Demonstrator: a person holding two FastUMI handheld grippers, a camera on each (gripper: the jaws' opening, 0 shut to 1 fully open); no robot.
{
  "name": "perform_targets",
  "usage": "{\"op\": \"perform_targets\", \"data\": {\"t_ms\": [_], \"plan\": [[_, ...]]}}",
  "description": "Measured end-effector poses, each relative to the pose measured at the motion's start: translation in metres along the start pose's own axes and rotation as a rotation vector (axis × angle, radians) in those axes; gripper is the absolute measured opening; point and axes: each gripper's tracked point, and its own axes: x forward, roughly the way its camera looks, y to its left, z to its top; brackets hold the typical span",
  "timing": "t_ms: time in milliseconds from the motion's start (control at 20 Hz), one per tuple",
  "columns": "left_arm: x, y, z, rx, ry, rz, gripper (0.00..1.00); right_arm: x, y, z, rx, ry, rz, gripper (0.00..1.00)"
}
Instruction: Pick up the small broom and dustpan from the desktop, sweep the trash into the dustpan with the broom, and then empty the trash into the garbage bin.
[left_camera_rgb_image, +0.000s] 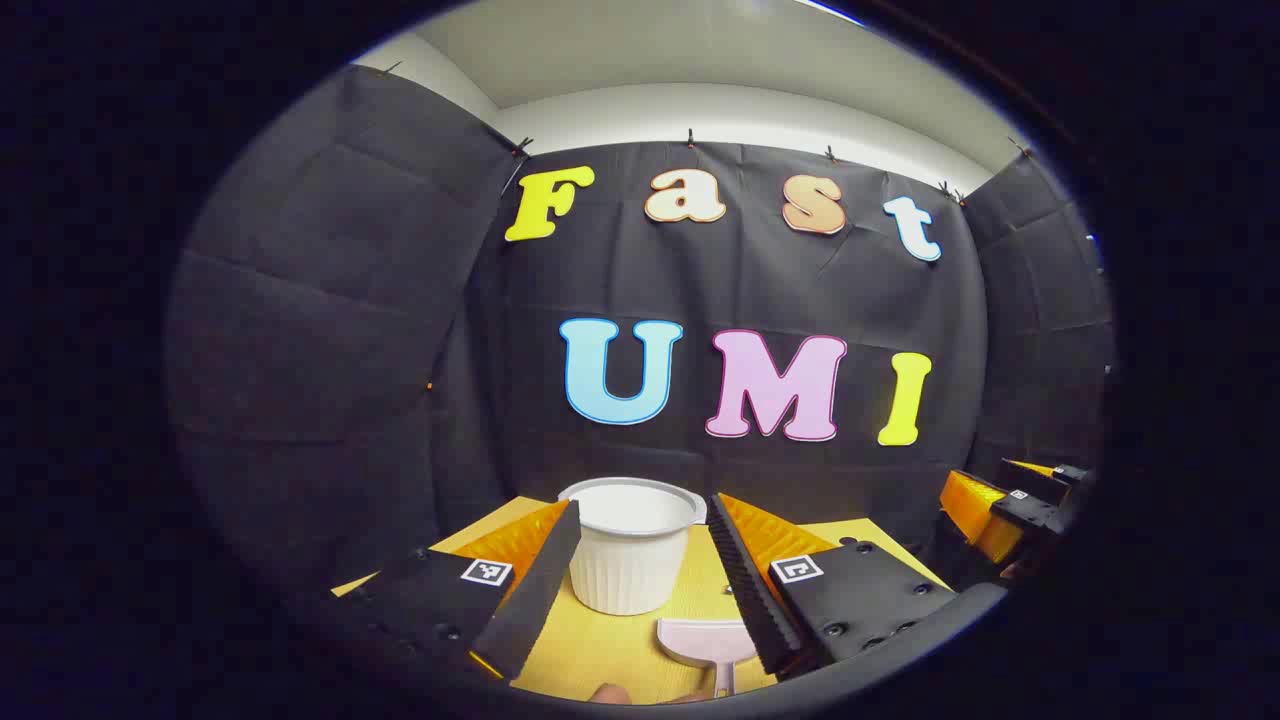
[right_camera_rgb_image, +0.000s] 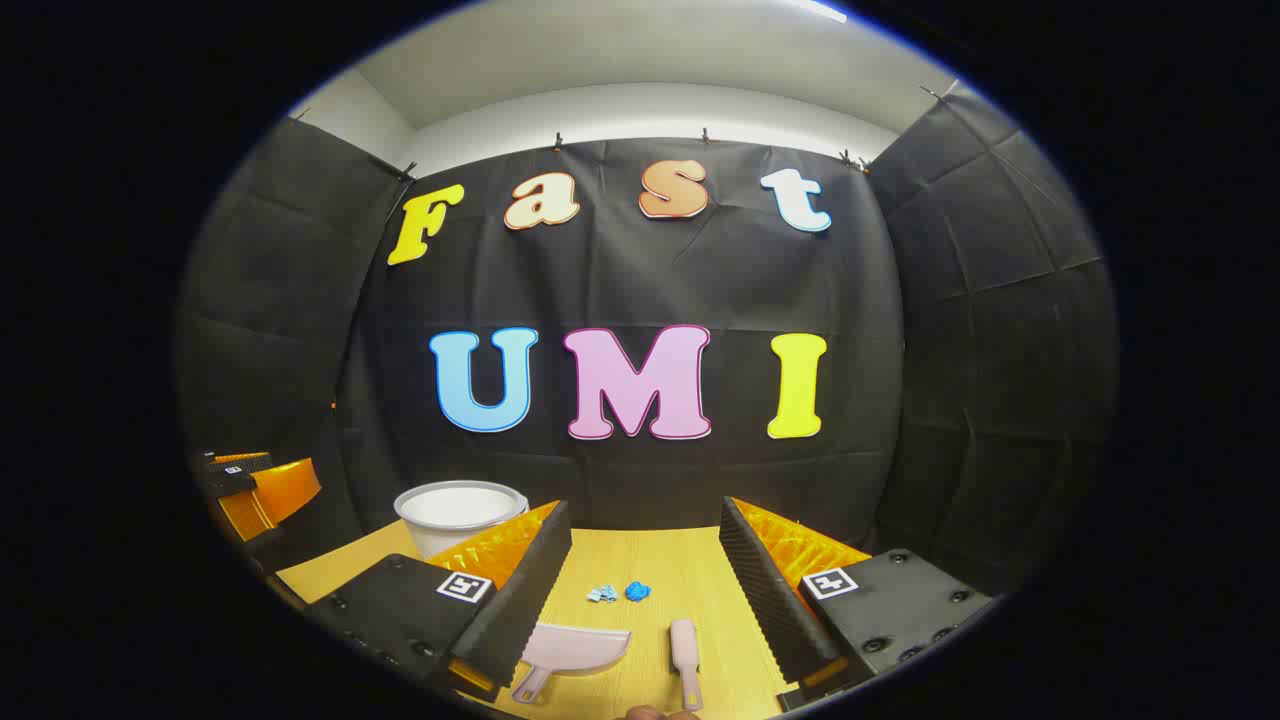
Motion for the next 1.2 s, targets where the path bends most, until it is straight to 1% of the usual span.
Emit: {"op": "perform_targets", "data": {"t_ms": [50, 100, 150, 200, 250, 300, 350, 400, 500, 600, 650, 700, 750, 800, 850, 900, 950, 1000, 1050, 1100, 1150, 1200], "plan": [[0.001, 0.000, 0.000, -0.002, 0.001, -0.001, 0.76, 0.001, 0.000, -0.001, -0.001, 0.001, 0.003, 0.96], [0.003, -0.002, -0.002, 0.002, -0.002, -0.008, 0.77, 0.002, 0.000, -0.002, -0.002, 0.004, 0.001, 0.96], [0.003, -0.007, -0.005, 0.016, -0.003, -0.029, 0.76, 0.003, -0.002, -0.004, -0.005, 0.014, -0.004, 0.92], [0.002, -0.011, -0.006, 0.026, -0.010, -0.048, 0.77, 0.002, -0.005, -0.006, -0.006, 0.021, -0.013, 0.92], [0.003, -0.015, -0.006, 0.025, -0.020, -0.066, 0.76, 0.002, -0.011, -0.004, -0.005, 0.018, -0.027, 0.96], [0.004, -0.021, -0.006, 0.015, -0.026, -0.086, 0.76, 0.001, -0.016, 0.000, -0.003, 0.006, -0.040, 0.92], [0.006, -0.028, -0.005, 0.007, -0.025, -0.102, 0.77, 0.002, -0.022, 0.004, -0.006, -0.004, -0.055, 0.92], [0.010, -0.033, -0.006, 0.007, -0.020, -0.114, 0.77, 0.002, -0.029, 0.005, -0.011, -0.010, -0.071, 0.96], [0.013, -0.043, -0.008, 0.014, -0.010, -0.140, 0.77, 0.003, -0.039, 0.012, -0.022, -0.024, -0.088, 0.97], [0.016, -0.057, -0.008, 0.020, -0.007, -0.187, 0.77, 0.004, -0.051, 0.025, -0.030, -0.062, -0.120, 0.96], [0.019, -0.063, -0.011, 0.021, 0.000, -0.205, 0.76, 0.004, -0.055, 0.024, -0.031, -0.067, -0.134, 0.96], [0.021, -0.068, -0.008, 0.014, -0.004, -0.218, 0.77, 0.007, -0.057, 0.023, -0.031, -0.068, -0.140, 0.96], [0.026, -0.071, -0.004, -0.005, -0.017, -0.222, 0.76, 0.011, -0.057, 0.022, -0.038, -0.062, -0.139, 0.96], [0.031, -0.074, 0.001, -0.031, -0.023, -0.224, 0.76, 0.015, -0.058, 0.015, -0.054, -0.023, -0.136, 0.96], [0.033, -0.078, 0.007, -0.065, -0.045, -0.229, 0.76, 0.018, -0.059, 0.012, -0.073, -0.017, -0.128, 0.92], [0.035, -0.081, 0.019, -0.100, -0.088, -0.234, 0.76, 0.024, -0.064, 0.015, -0.094, -0.039, -0.133, 0.92], [0.035, -0.081, 0.031, -0.124, -0.142, -0.231, 0.76, 0.027, -0.071, 0.025, -0.096, -0.057, -0.143, 0.96], [0.035, -0.074, 0.048, -0.146, -0.207, -0.202, 0.76, 0.031, -0.074, 0.033, -0.076, -0.078, -0.141, 0.94], [0.032, -0.067, 0.062, -0.163, -0.283, -0.182, 0.76, 0.033, -0.073, 0.038, -0.045, -0.100, -0.131, 0.94], [0.030, -0.065, 0.075, -0.173, -0.348, -0.170, 0.76, 0.036, -0.076, 0.046, -0.010, -0.141, -0.131, 0.97], [0.029, -0.066, 0.072, -0.165, -0.380, -0.163, 0.76, 0.041, -0.084, 0.053, 0.024, -0.166, -0.142, 0.95], [0.033, -0.067, 0.068, -0.145, -0.382, -0.152, 0.76, 0.045, -0.088, 0.054, 0.062, -0.170, -0.147, 0.97]]}}
